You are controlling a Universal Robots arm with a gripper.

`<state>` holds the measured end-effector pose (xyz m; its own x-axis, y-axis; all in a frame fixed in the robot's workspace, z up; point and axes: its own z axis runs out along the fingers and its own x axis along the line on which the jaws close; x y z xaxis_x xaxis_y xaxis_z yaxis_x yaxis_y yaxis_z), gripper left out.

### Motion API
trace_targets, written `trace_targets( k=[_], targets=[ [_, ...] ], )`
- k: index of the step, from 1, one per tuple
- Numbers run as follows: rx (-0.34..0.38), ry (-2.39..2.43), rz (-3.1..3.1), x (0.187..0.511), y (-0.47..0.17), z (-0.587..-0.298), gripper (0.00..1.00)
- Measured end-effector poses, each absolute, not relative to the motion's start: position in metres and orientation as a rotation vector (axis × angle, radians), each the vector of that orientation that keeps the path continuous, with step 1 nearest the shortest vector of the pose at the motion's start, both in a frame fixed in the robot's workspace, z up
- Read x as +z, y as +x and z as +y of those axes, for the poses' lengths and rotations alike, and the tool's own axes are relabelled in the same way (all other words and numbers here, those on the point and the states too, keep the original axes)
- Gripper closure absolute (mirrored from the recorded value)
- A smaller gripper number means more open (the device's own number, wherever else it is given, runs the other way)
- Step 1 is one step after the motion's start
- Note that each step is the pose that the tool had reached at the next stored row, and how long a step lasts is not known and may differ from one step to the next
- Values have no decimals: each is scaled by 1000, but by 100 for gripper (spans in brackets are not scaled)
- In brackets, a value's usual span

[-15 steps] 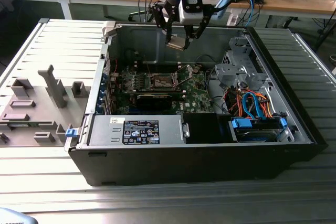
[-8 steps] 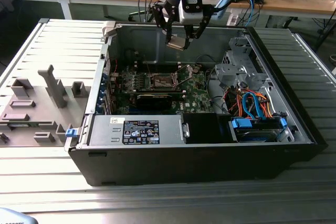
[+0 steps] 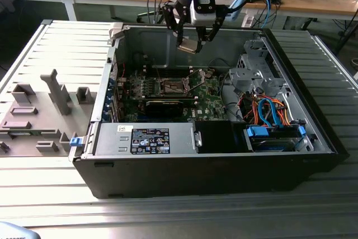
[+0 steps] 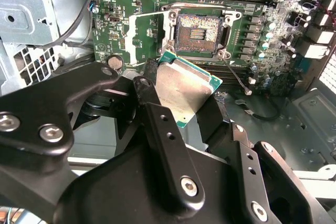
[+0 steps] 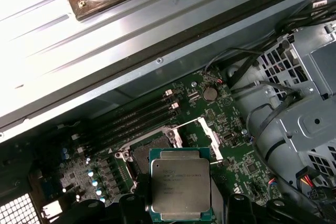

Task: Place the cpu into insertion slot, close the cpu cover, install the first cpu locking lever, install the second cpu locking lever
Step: 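Place the cpu into insertion slot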

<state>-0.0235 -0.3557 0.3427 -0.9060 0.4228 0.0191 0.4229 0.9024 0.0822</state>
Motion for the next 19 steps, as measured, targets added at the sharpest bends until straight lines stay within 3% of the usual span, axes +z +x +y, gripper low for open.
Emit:
trace_targets(
  k=[19],
  targets=[
    [-133, -701, -3059, 343, -24, -356, 45]
  ],
)
